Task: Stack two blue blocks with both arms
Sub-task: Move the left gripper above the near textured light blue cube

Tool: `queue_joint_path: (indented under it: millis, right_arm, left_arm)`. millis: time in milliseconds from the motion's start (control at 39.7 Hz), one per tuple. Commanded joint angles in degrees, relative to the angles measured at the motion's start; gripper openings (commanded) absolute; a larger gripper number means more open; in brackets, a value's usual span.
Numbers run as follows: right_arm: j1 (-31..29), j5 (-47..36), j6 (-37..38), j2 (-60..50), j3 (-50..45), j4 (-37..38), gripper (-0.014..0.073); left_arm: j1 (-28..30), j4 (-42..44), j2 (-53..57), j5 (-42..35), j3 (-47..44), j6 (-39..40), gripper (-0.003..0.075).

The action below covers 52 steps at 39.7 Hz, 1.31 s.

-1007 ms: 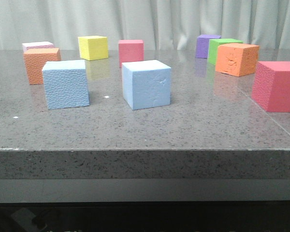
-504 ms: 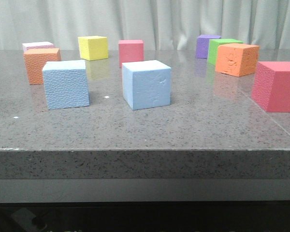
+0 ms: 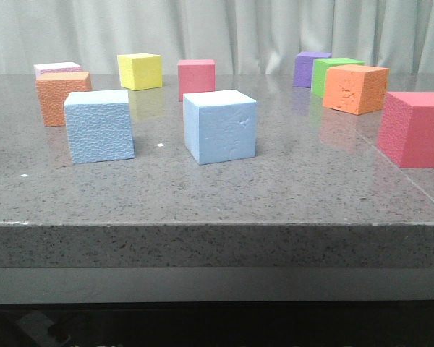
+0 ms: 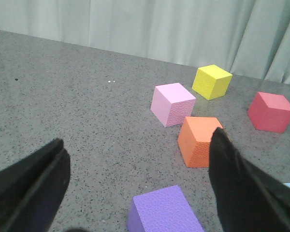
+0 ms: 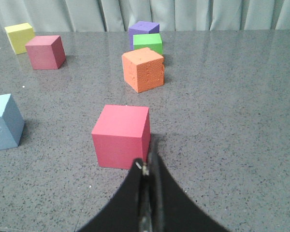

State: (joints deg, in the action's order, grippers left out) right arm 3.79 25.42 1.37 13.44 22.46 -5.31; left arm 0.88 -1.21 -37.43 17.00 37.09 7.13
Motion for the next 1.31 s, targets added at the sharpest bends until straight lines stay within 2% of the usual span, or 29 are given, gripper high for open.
queue_joint_path:
  millis: [0,201,403,504,630,907,1133,1284]
  right_arm:
    - [-0.3,-5.2,-0.3,0.4,1.4,0.4,-0.0069]
    - [-0.3,-5.2,-0.3,0.4,1.4,0.4,-0.0069]
    - [-0.3,-5.2,-0.3,0.4,1.4,0.4,-0.0069]
    - [-0.3,-5.1,-0.3,0.4,1.4,0.4,-0.0069]
    - [-0.3,-5.0,-0.3,0.4,1.4,0.4,-0.0069]
    - [-0.3,-4.7,-0.3,0.4,1.4,0.4,-0.0069]
    - [-0.3,-4.7,-0.3,0.4,1.4,0.4,-0.0069]
    - [-0.3,-4.7,-0.3,0.4,1.4,0.4,-0.0069]
  left_arm:
    - [-0.4,-0.9,-1.0,-6.3,2.1,0.2,0.0564]
    - [-6.2,-1.4,-5.2,-6.3,4.7,0.2,0.0564]
    - [-16.8,0.7,-13.3,-3.2,11.8,0.2,0.0564]
    - [-22.2,1.2,-18.5,-0.4,16.1,0.2,0.0564]
    - [-26.9,1.2,-25.1,6.7,22.2,0.2,0.0564]
    - [-28.3,-4.0,-39.5,23.7,35.7,5.3,0.0564]
    - [-28.3,-5.6,-47.4,31.6,43.4,6.1,0.0565]
    - [-27.6,-5.4,-50.0,33.1,44.9,9.9,0.0565]
